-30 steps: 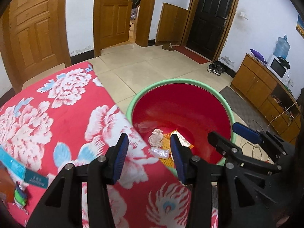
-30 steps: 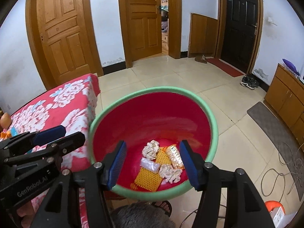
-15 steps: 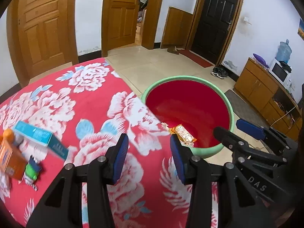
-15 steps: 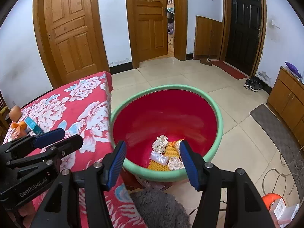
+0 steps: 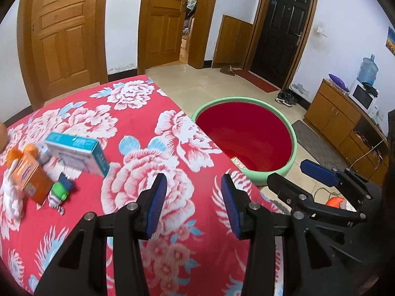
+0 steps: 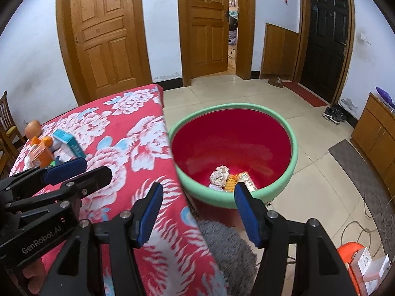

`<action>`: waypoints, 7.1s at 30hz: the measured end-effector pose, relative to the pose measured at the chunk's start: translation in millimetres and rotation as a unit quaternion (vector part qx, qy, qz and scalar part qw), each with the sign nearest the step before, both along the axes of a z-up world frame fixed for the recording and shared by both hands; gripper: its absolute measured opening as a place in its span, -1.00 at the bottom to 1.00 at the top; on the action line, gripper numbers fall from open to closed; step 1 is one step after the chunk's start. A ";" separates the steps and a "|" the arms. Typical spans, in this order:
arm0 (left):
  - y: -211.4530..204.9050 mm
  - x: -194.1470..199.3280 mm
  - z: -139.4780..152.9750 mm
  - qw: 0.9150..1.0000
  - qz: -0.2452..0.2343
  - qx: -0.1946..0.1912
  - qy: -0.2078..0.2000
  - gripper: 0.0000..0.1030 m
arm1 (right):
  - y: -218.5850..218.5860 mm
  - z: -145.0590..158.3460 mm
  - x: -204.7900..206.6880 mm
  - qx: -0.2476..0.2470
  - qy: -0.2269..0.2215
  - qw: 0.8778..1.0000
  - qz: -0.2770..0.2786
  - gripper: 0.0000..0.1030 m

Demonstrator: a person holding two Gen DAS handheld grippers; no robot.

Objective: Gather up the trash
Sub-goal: 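Move both open tools back over the items on the table, then grasp the white socks with the left tool while the right tool grasps the orange item, then carry the white socks and orange item over the red basin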

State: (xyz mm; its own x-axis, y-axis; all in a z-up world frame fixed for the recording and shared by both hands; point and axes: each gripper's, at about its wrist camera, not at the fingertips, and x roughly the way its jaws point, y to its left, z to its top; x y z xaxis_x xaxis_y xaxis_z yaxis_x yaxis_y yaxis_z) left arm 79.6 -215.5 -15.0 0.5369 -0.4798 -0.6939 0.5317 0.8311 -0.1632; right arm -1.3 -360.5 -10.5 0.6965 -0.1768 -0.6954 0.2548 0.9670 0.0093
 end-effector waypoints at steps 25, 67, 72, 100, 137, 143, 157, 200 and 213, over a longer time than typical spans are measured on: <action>59.1 -24.7 -6.0 0.998 0.053 0.000 -0.014 -0.12 | 53.6 1.9 -4.3 -0.006 -0.004 0.998 0.056 0.28; 218.0 3.8 -14.6 0.976 0.219 -0.010 0.014 -0.05 | 199.5 2.6 69.7 0.007 0.008 0.973 0.232 0.34; 225.3 31.4 -22.8 0.972 0.234 -0.004 0.036 -0.05 | 203.1 7.0 91.9 0.009 0.006 0.972 0.233 0.35; 263.8 91.1 -23.7 0.951 0.307 0.031 0.017 -0.71 | 251.2 -11.6 228.8 0.105 0.064 0.951 0.283 0.77; 234.8 21.0 18.2 0.960 0.277 -0.031 0.001 -0.70 | 227.8 36.7 120.4 0.112 -0.006 0.943 0.315 -0.83; 221.9 -0.5 22.7 0.963 0.270 -0.023 -0.007 -0.70 | 213.2 38.4 92.7 0.109 -0.012 0.946 0.305 -0.83; 192.7 -42.0 34.8 0.969 0.246 -0.012 -0.034 -0.70 | 198.7 38.3 36.3 0.067 -0.037 0.956 0.284 -0.83; 32.6 -6.8 20.2 0.994 0.102 0.015 -0.033 -0.69 | 53.9 25.5 23.8 0.050 -0.044 0.988 0.140 -0.82; -35.8 24.9 21.5 0.998 0.053 0.024 -0.025 -0.69 | -9.1 27.0 39.7 0.061 -0.048 0.992 0.098 -0.82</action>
